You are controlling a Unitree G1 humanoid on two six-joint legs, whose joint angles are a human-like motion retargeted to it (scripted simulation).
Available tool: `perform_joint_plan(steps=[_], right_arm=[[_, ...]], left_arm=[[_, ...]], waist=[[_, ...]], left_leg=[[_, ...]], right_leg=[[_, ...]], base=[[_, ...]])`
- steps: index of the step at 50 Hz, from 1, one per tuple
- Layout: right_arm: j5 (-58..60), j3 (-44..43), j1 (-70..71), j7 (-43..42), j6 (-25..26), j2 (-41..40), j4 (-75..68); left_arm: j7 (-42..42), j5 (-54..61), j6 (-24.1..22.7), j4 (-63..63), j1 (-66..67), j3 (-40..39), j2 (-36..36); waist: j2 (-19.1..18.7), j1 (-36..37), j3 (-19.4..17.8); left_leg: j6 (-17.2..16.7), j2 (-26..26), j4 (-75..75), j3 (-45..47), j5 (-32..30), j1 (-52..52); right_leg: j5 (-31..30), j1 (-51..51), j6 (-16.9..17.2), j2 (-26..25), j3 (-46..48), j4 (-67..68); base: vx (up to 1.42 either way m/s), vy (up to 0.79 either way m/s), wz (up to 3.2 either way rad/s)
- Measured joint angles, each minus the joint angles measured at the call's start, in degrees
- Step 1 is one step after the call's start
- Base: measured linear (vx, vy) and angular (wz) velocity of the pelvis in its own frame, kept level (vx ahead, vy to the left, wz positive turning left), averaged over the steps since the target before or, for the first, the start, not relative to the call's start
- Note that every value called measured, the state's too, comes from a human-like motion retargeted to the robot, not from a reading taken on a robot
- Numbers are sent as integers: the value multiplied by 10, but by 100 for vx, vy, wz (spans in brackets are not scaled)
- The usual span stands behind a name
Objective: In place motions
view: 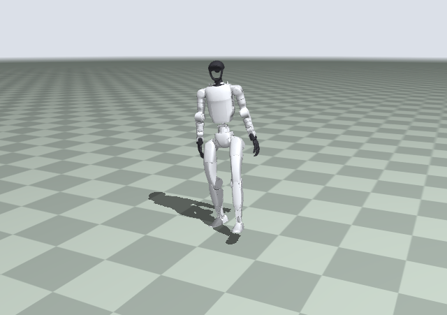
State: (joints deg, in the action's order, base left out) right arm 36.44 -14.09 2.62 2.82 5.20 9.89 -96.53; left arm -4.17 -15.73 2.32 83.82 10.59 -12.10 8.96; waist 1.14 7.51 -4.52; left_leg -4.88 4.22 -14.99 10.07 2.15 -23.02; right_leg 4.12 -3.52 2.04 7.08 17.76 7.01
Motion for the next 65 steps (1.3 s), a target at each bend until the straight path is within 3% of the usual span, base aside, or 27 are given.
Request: perform_joint_plan(steps=[6,7,8,10,15,17,21,26,33,36,38,40,42,45,47,49,52,56,60,65], right_arm=[[2,-35,-49,-38,53,26,-9],[2,-37,-55,-42,55,31,-9],[1,-40,-60,-43,57,34,-9],[0,-48,-73,-43,57,37,-9],[-24,-51,-77,-41,68,30,-9],[-31,-45,-65,-41,65,22,-9],[-42,-32,-36,-20,32,1,-9],[-28,-6,-12,16,0,-23,26],[26,31,-3,32,-28,-23,90],[43,16,-17,23,-38,-16,113],[56,1,-24,3,-55,-10,122],[75,-4,-28,-37,-58,-6,125],[85,-6,-36,-87,-45,1,116],[62,-9,-54,-130,-56,13,87],[35,-21,-58,-121,-58,29,58],[5,-33,-51,-95,-50,42,23],[-53,-52,-76,-54,-26,44,-9],[-133,-77,-125,3,39,37,-9],[-144,-99,-152,-2,41,11,-9],[-74,-99,-119,3,0,6,-9]], left_arm=[[23,-10,-11,-22,-30,21,-4],[28,-16,-14,-31,-35,26,-5],[32,-24,-18,-42,-39,31,-5],[35,-43,-29,-64,-44,45,-3],[29,-84,-45,-84,-50,84,1],[33,-99,-44,-78,-50,86,3],[32,-113,-37,-61,-43,77,5],[26,-85,-24,-19,-10,43,-8],[28,-59,3,75,23,-10,-18],[25,-72,9,98,18,-4,-7],[25,-69,9,107,4,19,8],[15,-57,18,111,-16,32,18],[26,-43,26,108,-45,45,27],[50,-50,29,75,-86,50,29],[70,-51,15,41,-122,68,28],[85,-51,-3,10,-163,78,38],[87,-56,-18,-21,-202,93,52],[89,-65,-24,-45,-247,118,58],[91,-71,-25,-39,-263,135,51],[89,-61,-26,-13,-229,113,30]], waist=[[-26,-99,68],[-34,-111,75],[-45,-122,81],[-55,-130,92],[-69,-138,91],[-64,-148,94],[-34,-126,85],[-5,-65,81],[-3,-58,99],[-15,-47,106],[-38,-35,89],[-49,-50,61],[-62,-96,27],[-83,-153,-29],[-94,-217,-81],[-97,-267,-130],[-93,-328,-182],[-78,-366,-236],[-73,-348,-231],[-55,-315,-191]], left_leg=[[53,-33,-12,-23,-71,99],[45,-30,-2,-21,-73,115],[15,-26,14,-27,-55,132],[10,-19,51,6,-3,159],[-29,-9,154,65,-28,195],[-30,-13,149,55,-29,183],[2,-36,117,17,-16,169],[32,-59,112,34,-2,187],[69,-99,123,12,0,209],[77,-97,100,-21,4,198],[80,-72,83,-35,5,199],[84,-56,77,-34,2,213],[89,-43,68,-53,2,228],[97,-14,52,-74,-2,240],[122,-24,47,-108,2,263],[163,-41,42,-110,16,287],[182,-26,40,-102,22,311],[196,-10,-22,-123,55,330],[196,2,-57,-131,79,332],[196,-17,-28,-132,65,337]], right_leg=[[-1,11,2,-17,59,-45],[-1,13,3,-24,69,-52],[1,16,3,-35,76,-55],[2,24,6,-46,85,-56],[-3,20,14,-62,108,-55],[-9,23,18,-54,116,-57],[-27,21,19,-23,118,-58],[-49,20,23,7,97,-50],[-71,6,62,36,106,-12],[-129,30,85,58,133,96],[-175,92,69,70,103,261],[-162,155,61,58,51,379],[-119,207,8,95,120,405],[-22,324,-112,97,124,334],[59,401,-170,153,86,282],[107,479,-170,239,30,237],[130,581,-170,337,7,217],[76,685,-170,371,-174,255],[80,692,-170,390,-195,272],[86,564,-170,376,-105,266]], base=[[8,14,125],[2,17,99],[3,13,84],[7,14,54],[6,17,35],[-6,15,44],[3,25,-27],[9,28,-77],[11,38,1],[9,32,36],[-1,29,6],[-9,17,82],[-12,16,125],[-14,18,124],[0,82,204],[30,139,132],[18,76,90],[8,14,128],[12,-10,47],[-1,-15,-23]])
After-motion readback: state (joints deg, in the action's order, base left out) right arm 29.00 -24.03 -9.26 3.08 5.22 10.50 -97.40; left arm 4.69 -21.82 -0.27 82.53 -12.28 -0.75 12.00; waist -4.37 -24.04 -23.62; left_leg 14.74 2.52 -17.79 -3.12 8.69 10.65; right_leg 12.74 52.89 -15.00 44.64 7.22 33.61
